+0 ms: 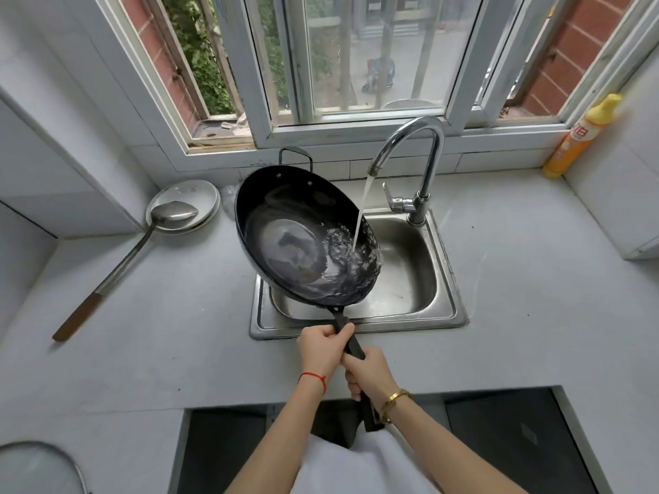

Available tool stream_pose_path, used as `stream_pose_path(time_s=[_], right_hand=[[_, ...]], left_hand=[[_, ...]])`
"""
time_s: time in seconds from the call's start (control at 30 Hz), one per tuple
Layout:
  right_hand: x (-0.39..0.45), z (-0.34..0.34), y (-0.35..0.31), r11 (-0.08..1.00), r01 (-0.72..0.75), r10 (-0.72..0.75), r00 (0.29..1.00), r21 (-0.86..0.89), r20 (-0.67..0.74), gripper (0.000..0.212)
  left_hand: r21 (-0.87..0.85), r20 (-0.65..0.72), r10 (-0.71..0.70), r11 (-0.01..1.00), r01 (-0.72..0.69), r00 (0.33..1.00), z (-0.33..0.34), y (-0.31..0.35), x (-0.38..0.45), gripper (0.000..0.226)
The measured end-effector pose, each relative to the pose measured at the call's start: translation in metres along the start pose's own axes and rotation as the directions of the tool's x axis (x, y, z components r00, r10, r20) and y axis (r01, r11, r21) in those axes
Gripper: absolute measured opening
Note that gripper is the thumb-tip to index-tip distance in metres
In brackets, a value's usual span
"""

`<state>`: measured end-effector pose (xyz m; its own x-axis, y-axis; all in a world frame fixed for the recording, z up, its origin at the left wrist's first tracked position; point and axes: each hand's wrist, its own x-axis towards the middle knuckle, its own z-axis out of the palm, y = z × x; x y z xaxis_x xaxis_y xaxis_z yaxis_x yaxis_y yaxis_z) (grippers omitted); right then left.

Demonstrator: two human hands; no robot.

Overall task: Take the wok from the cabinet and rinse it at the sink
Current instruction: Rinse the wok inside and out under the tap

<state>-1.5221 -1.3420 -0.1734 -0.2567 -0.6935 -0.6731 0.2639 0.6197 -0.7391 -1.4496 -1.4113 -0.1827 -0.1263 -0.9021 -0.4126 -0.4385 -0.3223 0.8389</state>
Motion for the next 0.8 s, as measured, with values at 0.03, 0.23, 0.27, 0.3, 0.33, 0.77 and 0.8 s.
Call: stream_pose_path(time_s=[0.03, 0.23, 0.27, 0.3, 0.33, 0.77, 0.8], right_hand=[[0.000, 0.001, 0.000, 1.000, -0.010, 0.010, 1.000, 0.011, 0.020, 0.030], [0.004, 0.000, -0.003, 0.997, -0.059, 0.052, 0.990, 0.047, 0.133, 0.029], [0.005, 0.000, -0.004, 0.996, -0.068, 0.058, 0.986, 0.061, 0.158, 0.030], [0.006, 0.000, -0.006, 0.994, -0.079, 0.063, 0.980, 0.079, 0.187, 0.032], [0.007, 0.000, -0.007, 0.991, -0.091, 0.067, 0.974, 0.100, 0.217, 0.035], [0.015, 0.006, -0.003, 0.919, -0.278, 0.097, 0.846, 0.279, 0.524, 0.053], [0.015, 0.006, -0.003, 0.912, -0.291, 0.094, 0.834, 0.289, 0.543, 0.055]], left_hand=[[0.025, -0.014, 0.017, 1.000, -0.016, 1.000, -0.002, 0.003, -0.002, 0.052], [0.110, -0.076, 0.075, 0.992, -0.066, 0.994, -0.006, 0.009, -0.002, 0.047], [0.126, -0.085, 0.083, 0.989, -0.072, 0.993, -0.006, 0.010, -0.001, 0.045], [0.144, -0.098, 0.100, 0.986, -0.085, 0.990, -0.008, 0.011, -0.001, 0.044], [0.164, -0.110, 0.122, 0.981, -0.103, 0.986, -0.009, 0.013, -0.001, 0.044], [0.297, -0.211, 0.219, 0.943, -0.151, 0.953, -0.020, 0.021, -0.012, 0.046], [0.298, -0.214, 0.218, 0.943, -0.149, 0.952, -0.021, 0.022, -0.013, 0.045]])
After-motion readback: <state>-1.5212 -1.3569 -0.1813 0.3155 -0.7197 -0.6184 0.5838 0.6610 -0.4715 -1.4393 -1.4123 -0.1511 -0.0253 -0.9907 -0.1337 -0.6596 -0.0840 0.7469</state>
